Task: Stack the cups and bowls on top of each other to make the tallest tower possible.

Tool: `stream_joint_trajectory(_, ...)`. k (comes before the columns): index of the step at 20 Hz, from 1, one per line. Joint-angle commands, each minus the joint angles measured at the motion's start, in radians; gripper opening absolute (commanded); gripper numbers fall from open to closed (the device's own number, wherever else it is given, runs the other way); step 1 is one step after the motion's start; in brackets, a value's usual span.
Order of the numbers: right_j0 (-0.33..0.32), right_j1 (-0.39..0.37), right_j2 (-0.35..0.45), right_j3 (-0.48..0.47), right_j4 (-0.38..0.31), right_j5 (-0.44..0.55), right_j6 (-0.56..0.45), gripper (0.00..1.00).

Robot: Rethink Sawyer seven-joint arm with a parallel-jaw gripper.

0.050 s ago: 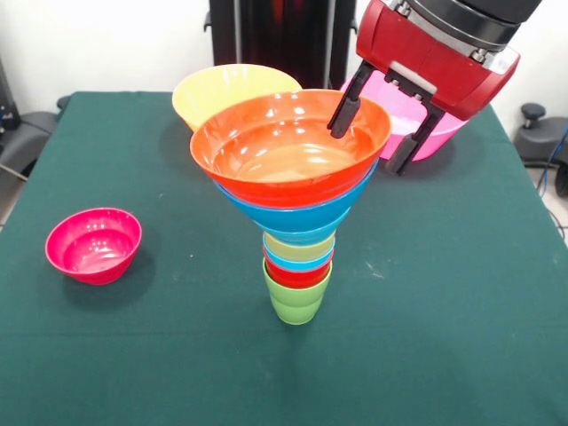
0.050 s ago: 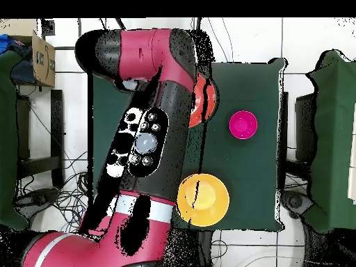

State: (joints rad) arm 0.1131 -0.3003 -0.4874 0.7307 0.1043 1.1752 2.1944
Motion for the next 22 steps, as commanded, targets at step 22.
stream_joint_trajectory(22, 0.027, 0.052, 0.11, 0.037, -0.022, -0.068, 0.041, 1.0)
